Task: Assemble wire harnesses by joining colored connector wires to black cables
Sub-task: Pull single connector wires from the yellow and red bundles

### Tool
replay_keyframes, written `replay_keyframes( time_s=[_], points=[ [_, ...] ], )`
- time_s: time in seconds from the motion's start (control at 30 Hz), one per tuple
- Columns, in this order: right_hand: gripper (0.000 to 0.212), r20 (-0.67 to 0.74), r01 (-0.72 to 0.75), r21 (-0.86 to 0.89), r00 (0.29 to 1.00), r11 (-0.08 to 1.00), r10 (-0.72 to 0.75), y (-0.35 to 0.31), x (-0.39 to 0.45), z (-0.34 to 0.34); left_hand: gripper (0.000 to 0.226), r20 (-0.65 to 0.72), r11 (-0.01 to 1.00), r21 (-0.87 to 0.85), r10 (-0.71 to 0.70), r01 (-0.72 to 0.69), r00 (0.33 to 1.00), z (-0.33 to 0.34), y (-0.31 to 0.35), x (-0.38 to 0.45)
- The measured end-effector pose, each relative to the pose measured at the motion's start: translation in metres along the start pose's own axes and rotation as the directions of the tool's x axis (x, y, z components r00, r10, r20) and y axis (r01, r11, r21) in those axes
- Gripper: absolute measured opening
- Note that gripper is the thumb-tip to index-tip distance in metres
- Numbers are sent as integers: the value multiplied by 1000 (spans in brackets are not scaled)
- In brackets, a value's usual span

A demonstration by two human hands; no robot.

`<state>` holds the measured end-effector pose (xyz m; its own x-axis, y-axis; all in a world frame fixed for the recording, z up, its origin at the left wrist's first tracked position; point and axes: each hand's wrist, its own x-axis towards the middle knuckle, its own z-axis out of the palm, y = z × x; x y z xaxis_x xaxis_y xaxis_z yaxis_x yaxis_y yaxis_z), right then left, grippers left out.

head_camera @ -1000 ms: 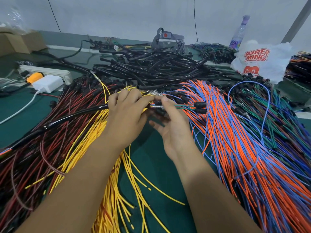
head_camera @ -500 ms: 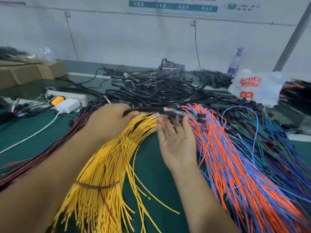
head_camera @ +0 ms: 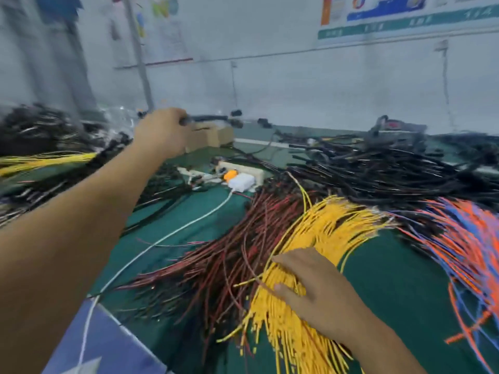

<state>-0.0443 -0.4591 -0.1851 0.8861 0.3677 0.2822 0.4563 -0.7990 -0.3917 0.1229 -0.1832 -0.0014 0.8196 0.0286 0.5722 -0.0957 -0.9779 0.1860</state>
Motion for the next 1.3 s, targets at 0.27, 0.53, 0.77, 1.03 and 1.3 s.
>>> replay_keyframes(
  time_s=[0.27, 0.53, 0.77, 1.03, 1.3],
  points=[
    [44, -38, 28, 24, 999, 999, -27, 4, -6, -1, 71, 556, 977, 150, -210, 152, 804, 93, 2, -36],
    [17, -361, -118, 648, 822, 752, 440, 21, -9, -17, 26, 304, 913, -396, 232, -99, 924, 123, 131, -85],
    [26, -374, -141, 867, 451, 479, 810, 68, -20, -44, 45, 556, 952, -300, 219, -52, 801, 153, 189, -106],
    [18, -336, -283, 702, 677, 653, 654, 51, -10, -28, 19, 364, 750, -638, 95, 174, 927, 140, 147, -92],
    [17, -281, -330, 407, 842, 852, 460, 38, -11, -15, 49, 483, 944, -311, 57, 111, 874, 153, 108, -90]
  ],
)
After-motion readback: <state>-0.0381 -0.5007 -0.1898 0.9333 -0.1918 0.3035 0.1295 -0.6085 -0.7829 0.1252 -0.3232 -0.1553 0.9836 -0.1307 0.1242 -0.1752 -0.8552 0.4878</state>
